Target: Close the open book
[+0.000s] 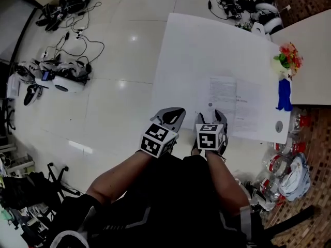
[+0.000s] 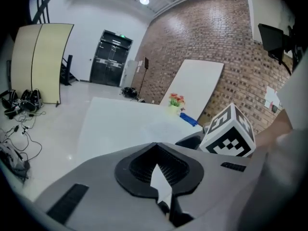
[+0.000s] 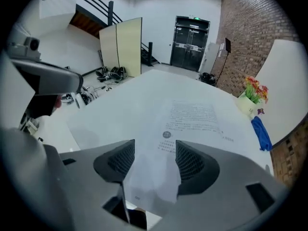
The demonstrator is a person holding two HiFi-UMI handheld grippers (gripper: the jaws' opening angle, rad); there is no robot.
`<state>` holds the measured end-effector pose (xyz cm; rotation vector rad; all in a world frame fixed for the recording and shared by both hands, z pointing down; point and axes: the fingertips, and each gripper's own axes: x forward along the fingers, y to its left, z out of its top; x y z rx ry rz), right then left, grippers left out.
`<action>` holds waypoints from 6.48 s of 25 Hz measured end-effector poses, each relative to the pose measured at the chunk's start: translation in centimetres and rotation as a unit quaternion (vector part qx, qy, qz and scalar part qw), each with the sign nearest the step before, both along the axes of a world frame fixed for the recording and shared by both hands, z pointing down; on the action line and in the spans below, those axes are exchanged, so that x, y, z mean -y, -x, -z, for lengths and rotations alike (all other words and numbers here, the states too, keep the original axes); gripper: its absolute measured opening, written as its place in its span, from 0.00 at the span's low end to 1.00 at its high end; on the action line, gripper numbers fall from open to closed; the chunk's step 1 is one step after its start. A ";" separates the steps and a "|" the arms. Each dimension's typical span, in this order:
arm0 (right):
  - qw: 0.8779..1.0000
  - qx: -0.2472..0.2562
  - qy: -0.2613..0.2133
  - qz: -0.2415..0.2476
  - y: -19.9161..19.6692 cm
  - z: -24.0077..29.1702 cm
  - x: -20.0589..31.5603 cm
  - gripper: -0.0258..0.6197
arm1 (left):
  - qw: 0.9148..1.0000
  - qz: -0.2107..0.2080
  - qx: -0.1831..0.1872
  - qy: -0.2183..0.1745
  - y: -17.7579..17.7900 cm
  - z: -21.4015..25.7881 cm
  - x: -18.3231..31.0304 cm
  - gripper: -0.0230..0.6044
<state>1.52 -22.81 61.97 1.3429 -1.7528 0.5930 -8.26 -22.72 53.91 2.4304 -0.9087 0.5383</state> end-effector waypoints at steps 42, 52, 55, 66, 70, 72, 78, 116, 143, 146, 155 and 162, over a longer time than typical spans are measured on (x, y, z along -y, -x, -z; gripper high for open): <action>0.995 0.047 0.043 -0.074 -1.6 -2.9 -0.7 0.17 | 0.998 -0.059 -0.035 0.016 -0.6 -0.9 -1.2 0.03; 0.991 0.089 0.026 -0.093 -1.9 -0.7 -0.7 0.11 | 0.998 -0.042 -0.038 0.016 -0.3 -0.4 -1.1 0.03; 0.990 0.108 0.014 -0.094 -2.0 1.0 -0.6 0.11 | 0.998 -0.043 -0.039 0.009 -0.7 0.1 -0.8 0.03; 0.977 0.178 -0.034 -0.116 -7.1 7.8 -0.6 0.11 | 0.997 -0.052 -0.053 -0.012 -4.9 2.5 -0.3 0.03; 0.972 0.194 -0.041 -0.128 -10.9 8.9 -1.0 0.11 | 0.997 -0.056 -0.055 -0.020 -7.1 3.6 0.0 0.03; 0.970 0.201 -0.041 -0.133 -13.0 9.1 -1.0 0.11 | 0.997 -0.057 -0.057 -0.021 -8.3 3.9 0.1 0.03; 0.960 0.247 -0.025 -0.131 -18.5 8.0 -1.4 0.11 | 0.997 -0.046 -0.048 -0.026 -10.3 4.5 0.3 0.03; 0.951 0.294 -0.080 -0.047 -24.6 10.7 0.4 0.12 | 0.998 0.029 -0.034 -0.052 -9.4 6.8 3.4 0.03; 0.931 0.014 -0.009 0.366 0.3 5.3 -6.3 0.25 | 0.995 0.056 -0.068 -0.036 0.2 5.2 2.3 0.03; 0.909 -0.035 0.007 0.416 1.1 2.2 -8.2 0.25 | 0.996 0.053 -0.063 -0.024 0.8 3.9 1.7 0.03; 0.855 -0.164 0.005 0.492 1.5 -2.4 -10.2 0.25 | 0.998 0.042 -0.041 -0.003 0.9 1.4 -0.8 0.03; 0.846 -0.209 0.004 0.491 1.0 -4.2 -9.9 0.25 | 0.998 0.048 -0.046 0.002 0.8 2.0 -1.6 0.03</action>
